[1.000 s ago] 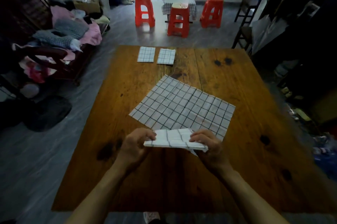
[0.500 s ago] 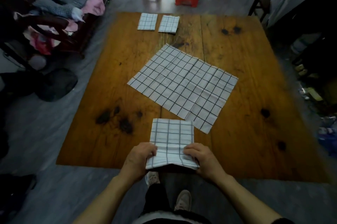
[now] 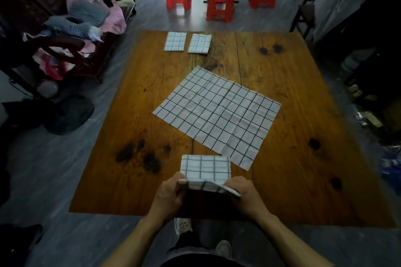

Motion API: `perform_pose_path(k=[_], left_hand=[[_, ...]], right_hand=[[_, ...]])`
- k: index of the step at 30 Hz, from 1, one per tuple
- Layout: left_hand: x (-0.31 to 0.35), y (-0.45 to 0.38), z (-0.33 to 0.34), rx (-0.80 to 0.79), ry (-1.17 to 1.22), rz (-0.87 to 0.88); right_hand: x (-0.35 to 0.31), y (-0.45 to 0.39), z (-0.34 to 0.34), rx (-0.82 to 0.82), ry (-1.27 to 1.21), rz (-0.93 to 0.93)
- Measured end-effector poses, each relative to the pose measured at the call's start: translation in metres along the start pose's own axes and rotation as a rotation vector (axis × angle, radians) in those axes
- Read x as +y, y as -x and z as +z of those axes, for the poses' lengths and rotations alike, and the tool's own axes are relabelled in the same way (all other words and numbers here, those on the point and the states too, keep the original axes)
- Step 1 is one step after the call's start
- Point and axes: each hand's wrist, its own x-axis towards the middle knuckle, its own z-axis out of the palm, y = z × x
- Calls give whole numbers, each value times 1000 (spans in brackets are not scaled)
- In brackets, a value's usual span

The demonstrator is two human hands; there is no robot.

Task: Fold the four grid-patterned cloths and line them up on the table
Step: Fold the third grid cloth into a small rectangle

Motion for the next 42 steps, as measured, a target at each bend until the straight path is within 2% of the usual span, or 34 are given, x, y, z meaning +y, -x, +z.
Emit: perform_pose_path(k=[4, 10, 14, 22, 29, 33, 37, 42], left_hand=[[9, -15, -14, 34, 116, -19], [40, -45, -45, 97, 270, 24], [45, -60, -54, 80, 362, 13], [28, -74, -55, 92, 249, -50], [-1, -67, -48, 39, -9, -2], [-9, -60, -43, -99, -120, 42], [-16, -49, -40, -276, -108, -34], [-17, -46, -35, -150, -127, 22]], right_hand=[[-14, -10, -15, 20, -267, 181], [-39, -45, -53, 113, -465, 184], [-41, -61, -66, 136, -493, 188], [-36, -72, -50, 210, -258, 274], [-29, -63, -35, 148, -3, 286], [-22, -56, -35, 85, 88, 279], [-18, -50, -33, 94, 122, 341], [-24, -51, -26, 157, 115, 295]])
